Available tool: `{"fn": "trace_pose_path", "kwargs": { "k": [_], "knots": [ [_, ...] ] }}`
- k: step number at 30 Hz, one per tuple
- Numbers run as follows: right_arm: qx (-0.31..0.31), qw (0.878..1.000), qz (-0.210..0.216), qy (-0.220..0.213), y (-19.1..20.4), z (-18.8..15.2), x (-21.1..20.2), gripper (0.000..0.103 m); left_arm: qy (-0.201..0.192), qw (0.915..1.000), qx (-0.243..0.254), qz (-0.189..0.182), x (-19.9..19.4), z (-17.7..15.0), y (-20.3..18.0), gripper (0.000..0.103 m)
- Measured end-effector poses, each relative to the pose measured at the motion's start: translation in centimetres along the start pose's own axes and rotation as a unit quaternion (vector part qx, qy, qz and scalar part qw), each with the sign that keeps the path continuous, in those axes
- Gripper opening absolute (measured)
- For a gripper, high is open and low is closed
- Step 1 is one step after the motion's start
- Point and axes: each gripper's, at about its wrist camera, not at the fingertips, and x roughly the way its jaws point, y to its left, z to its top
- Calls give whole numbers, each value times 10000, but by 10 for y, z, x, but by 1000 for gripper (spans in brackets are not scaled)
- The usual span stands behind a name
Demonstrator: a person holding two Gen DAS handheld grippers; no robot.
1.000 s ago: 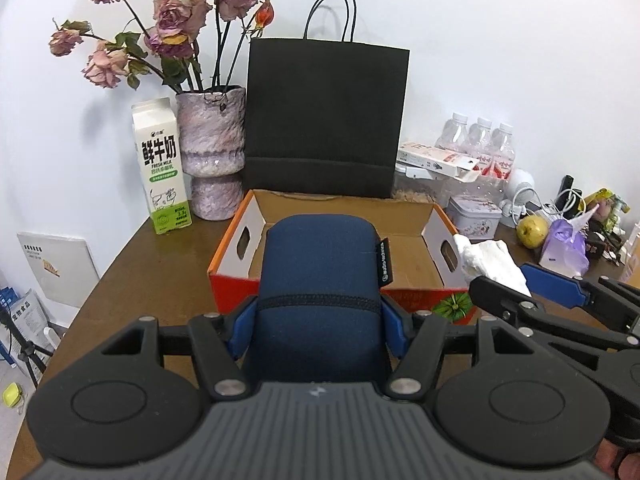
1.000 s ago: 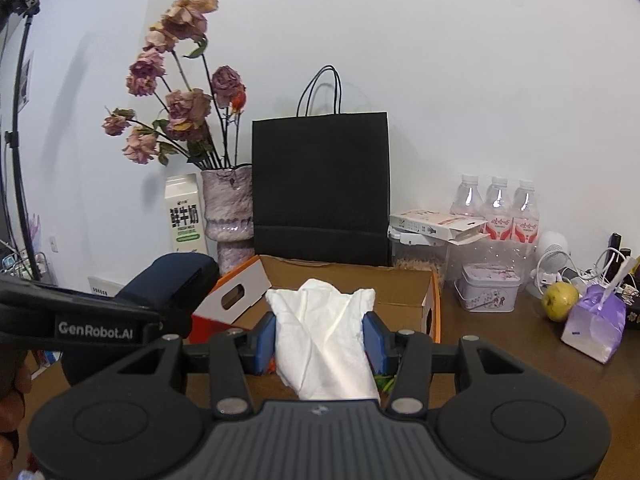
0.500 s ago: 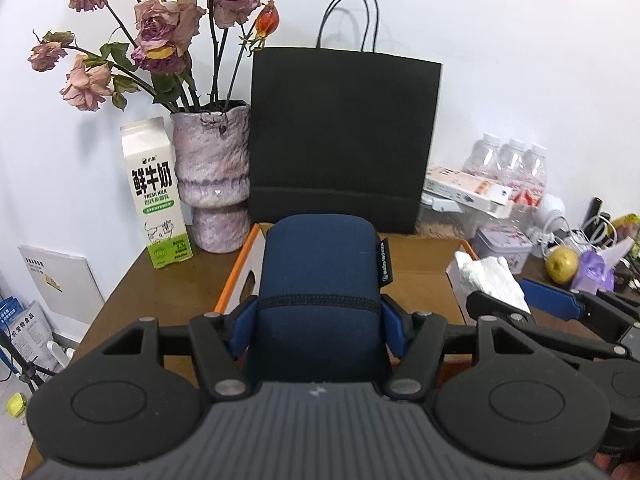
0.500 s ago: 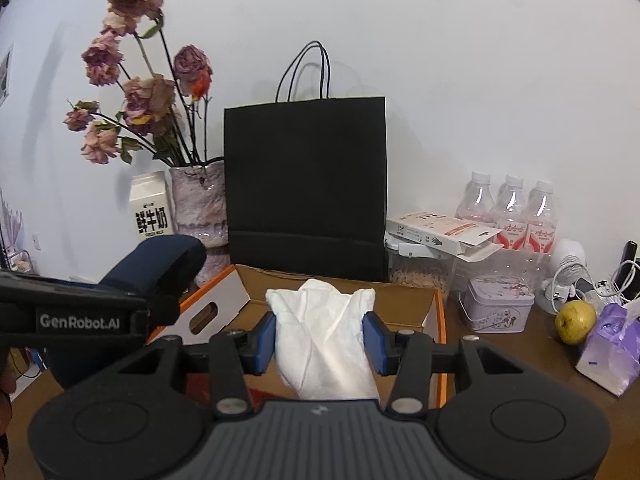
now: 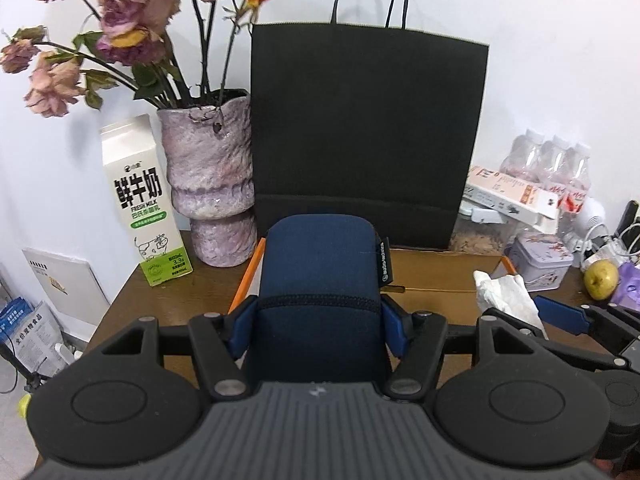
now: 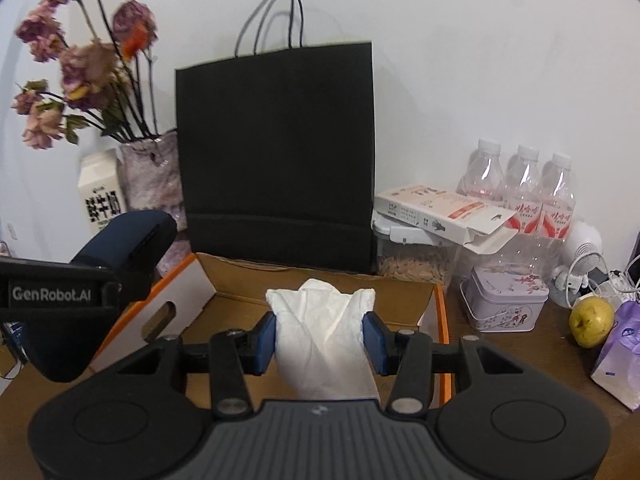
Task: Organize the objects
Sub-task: 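Carry the tissue and glasses case in both grippers over the red box, then lower both items into the red box and open both grippers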
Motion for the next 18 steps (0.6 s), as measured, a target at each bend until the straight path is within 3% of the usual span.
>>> {"fn": "trace_pose_path", "kwargs": {
  "k": [18],
  "knots": [
    [93, 9979, -136, 626, -13, -4, 71, 45, 407, 9989, 78, 225, 84, 4, 3, 64]
  ]
}}
